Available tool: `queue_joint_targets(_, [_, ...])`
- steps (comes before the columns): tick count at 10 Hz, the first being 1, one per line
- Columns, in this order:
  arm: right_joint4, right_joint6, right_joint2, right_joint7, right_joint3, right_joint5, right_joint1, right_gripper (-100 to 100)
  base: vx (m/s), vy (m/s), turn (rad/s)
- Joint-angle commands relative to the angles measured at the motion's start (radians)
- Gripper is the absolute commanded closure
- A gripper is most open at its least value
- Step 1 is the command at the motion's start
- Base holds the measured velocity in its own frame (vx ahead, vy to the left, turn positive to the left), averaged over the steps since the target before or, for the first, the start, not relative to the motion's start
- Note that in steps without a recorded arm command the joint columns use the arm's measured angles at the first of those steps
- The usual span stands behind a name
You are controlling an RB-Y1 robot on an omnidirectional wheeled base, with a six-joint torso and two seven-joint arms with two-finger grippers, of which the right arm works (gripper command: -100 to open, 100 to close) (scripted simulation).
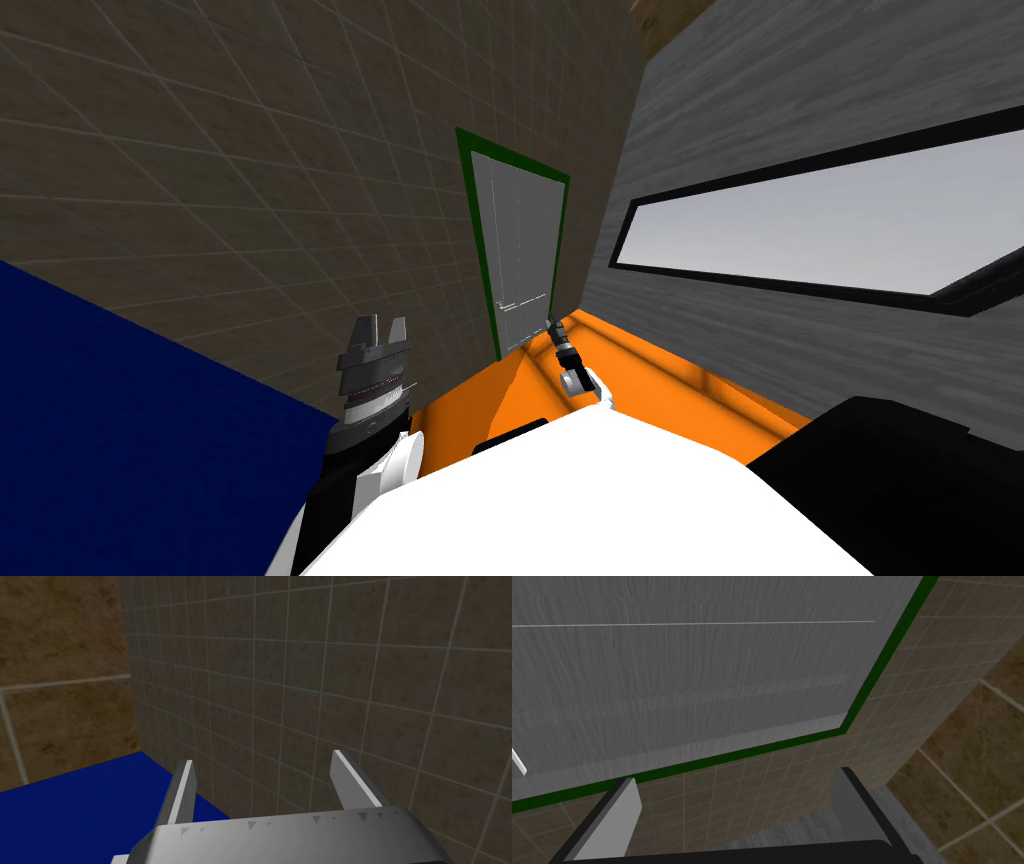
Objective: Pull the door open
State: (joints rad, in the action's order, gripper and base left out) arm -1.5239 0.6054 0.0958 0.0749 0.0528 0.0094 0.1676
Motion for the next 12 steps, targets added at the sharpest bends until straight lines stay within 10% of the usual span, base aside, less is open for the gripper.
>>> queue_joint_targets(1, [0.038,0.009,0.001,0.001,-0.001,0.002,-0.008,-100,0.053,-0.002,0.060])
queue_joint_targets(12, [0.334,0.092,0.033,0.039,0.009,0.010,-0.120,-100,0.051,-0.004,0.087])
